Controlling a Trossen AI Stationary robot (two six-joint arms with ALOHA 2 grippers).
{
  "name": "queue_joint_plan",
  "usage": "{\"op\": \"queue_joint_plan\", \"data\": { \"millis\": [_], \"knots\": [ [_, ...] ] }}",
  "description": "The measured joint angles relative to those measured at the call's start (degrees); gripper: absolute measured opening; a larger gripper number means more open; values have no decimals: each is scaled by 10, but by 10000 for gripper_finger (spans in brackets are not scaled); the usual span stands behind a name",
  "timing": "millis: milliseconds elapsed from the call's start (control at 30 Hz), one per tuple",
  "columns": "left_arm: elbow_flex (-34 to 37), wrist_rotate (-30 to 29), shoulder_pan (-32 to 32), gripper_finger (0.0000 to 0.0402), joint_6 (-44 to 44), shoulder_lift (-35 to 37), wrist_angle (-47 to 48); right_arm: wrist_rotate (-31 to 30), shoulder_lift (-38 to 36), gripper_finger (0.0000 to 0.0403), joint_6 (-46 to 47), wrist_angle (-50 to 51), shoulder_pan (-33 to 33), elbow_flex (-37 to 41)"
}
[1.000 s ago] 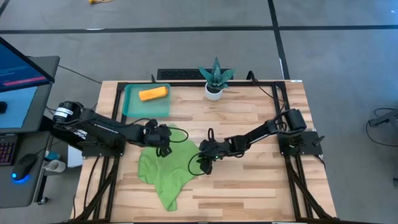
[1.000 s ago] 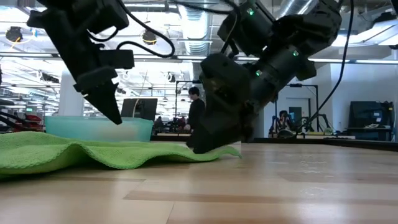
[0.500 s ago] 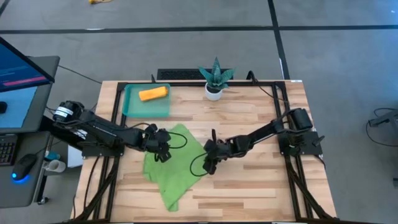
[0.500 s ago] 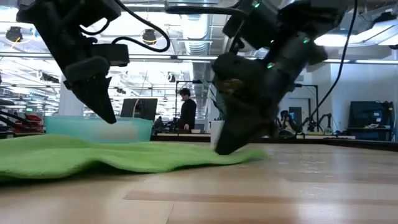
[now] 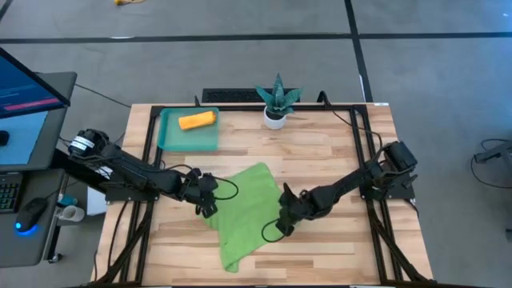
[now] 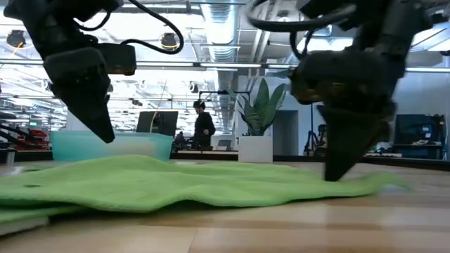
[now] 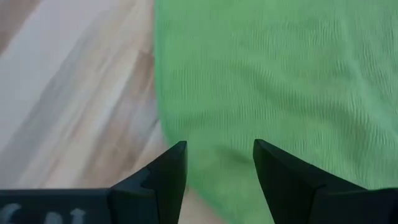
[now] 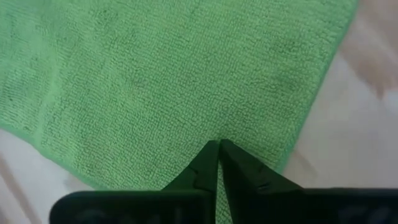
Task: Roll microfiber towels into tight, uniform cylinder then place into a basket
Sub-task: Fold the light green microfiber cloth
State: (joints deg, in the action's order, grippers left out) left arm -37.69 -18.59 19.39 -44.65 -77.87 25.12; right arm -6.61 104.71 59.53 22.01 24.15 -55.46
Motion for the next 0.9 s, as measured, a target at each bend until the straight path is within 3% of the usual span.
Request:
{"op": "queue_joint_plan", "data": {
  "millis": [300,533,900],
  "knots": [
    [0,19,37,178,-149,-1,18,0,0,35,64,19,50,0],
    [4,18,65,178,-254,-2,26,-17,-10,33,61,16,62,2],
    [4,8,72,178,-235,-93,-74,-38,-35,27,6,25,53,4]
  ]
}}
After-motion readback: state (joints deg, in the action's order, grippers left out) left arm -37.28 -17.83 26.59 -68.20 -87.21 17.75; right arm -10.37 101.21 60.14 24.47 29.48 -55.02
